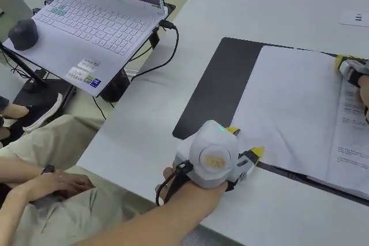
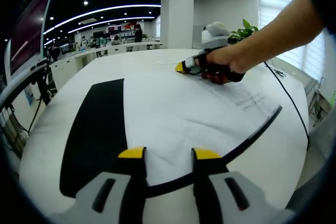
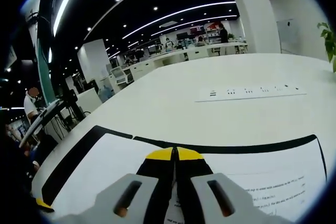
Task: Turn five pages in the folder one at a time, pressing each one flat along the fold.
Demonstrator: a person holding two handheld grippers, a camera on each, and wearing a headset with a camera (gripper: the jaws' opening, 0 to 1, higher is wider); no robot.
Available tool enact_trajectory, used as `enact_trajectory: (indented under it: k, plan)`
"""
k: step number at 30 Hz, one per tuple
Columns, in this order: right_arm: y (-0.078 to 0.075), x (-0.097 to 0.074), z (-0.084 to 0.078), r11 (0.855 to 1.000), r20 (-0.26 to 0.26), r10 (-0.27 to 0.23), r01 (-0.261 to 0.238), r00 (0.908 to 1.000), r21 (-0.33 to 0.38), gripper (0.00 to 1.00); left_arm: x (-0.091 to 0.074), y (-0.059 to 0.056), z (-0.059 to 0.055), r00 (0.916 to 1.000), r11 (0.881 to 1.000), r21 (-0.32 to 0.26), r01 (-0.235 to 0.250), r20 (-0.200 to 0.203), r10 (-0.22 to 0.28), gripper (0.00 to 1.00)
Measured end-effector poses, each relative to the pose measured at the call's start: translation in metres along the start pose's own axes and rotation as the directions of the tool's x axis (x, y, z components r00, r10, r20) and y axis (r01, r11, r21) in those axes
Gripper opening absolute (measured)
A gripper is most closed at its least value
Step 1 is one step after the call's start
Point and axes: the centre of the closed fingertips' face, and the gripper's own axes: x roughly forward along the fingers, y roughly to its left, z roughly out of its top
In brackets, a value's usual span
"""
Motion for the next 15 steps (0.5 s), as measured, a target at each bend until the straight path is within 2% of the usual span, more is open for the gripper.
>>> enact_trajectory:
  k: [10,15]
  plan:
    - [-0.002,-0.004,-0.007,1.0,-0.011,0.013,-0.013,0.9999,0.001,0.0,-0.001,-0.001,0.0,1.0,1.0,0.0,0.0,-0.001,0.0,0.33]
    - [0.014,-0.027,-0.013,1.0,-0.015,0.028,-0.027,0.9995,0.004,0.0,0.0,-0.001,0.0,1.0,1.0,0.001,0.0,-0.003,0.0,0.33]
